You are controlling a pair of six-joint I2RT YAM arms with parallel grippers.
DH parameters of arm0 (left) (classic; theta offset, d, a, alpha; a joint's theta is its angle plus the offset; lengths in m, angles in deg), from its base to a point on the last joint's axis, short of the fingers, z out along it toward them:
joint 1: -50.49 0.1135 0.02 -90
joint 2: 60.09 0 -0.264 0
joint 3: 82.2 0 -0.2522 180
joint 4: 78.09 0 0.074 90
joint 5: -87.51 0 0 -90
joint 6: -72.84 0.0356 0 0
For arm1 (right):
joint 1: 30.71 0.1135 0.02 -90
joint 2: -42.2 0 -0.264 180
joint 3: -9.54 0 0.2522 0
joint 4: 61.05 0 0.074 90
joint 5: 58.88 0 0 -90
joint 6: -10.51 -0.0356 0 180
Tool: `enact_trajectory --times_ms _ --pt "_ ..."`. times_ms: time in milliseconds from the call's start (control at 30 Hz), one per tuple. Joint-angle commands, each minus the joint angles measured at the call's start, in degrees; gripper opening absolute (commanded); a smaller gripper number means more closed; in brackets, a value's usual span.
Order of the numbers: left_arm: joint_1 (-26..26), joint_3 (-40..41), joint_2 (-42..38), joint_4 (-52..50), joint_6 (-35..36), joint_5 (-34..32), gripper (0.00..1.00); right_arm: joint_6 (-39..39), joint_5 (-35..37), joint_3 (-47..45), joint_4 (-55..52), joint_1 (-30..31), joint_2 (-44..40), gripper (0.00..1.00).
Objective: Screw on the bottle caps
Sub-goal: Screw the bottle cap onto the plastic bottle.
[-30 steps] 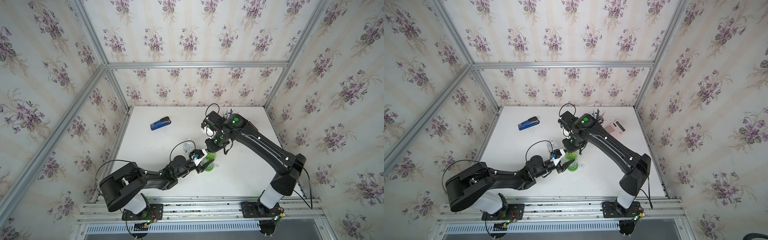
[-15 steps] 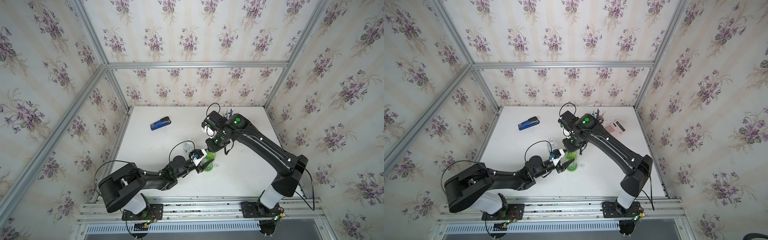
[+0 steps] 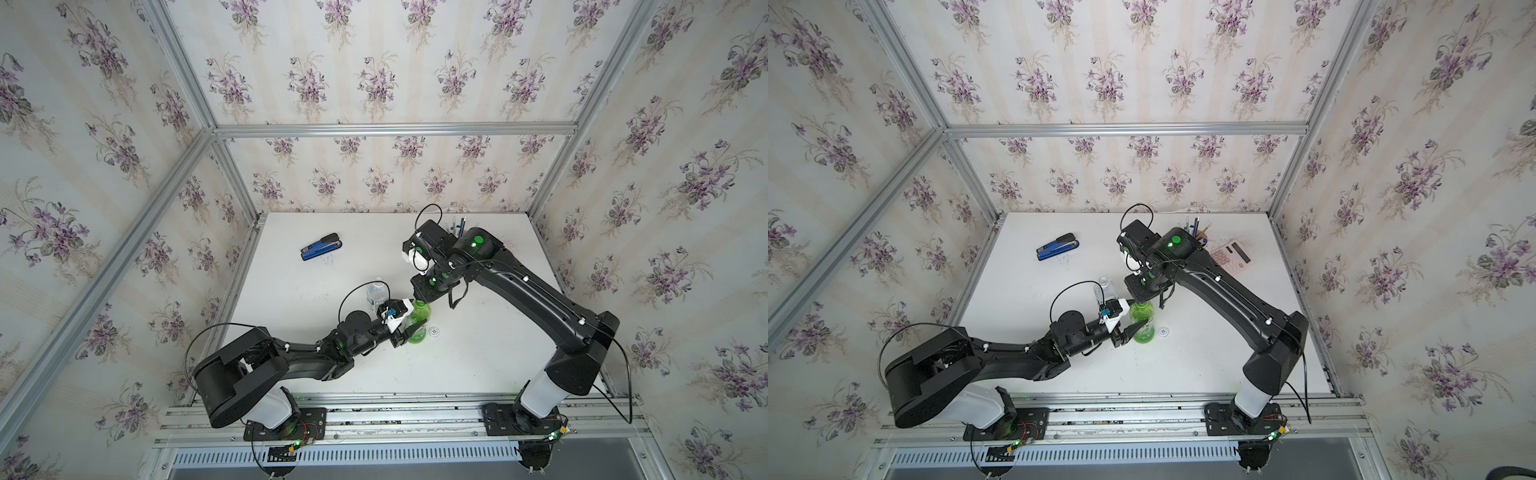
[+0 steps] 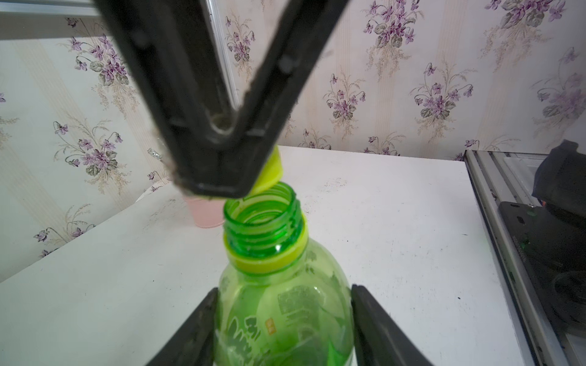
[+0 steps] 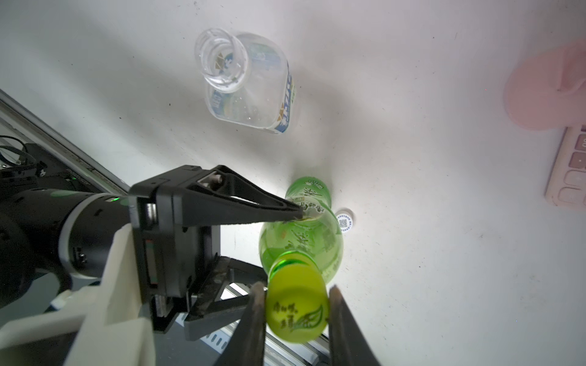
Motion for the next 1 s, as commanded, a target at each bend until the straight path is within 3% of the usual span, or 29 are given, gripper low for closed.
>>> enact_trajectory --times_ms 0,533,967 --pt "0.06 -0.38 0.67 -5.56 0.13 1.11 0.64 0.09 -0.46 -0.7 -0.23 0.07 -0.6 0.29" --pt "0.07 -0.55 1.35 -5.33 -0.51 1.39 0.64 -0.38 3.94 -1.71 -1.08 0.33 -0.82 0.29" --pt "0.07 -0.43 1.46 -5.04 -0.55 1.33 0.64 0.08 -0.09 -2.36 -0.6 0.37 -1.21 0.29"
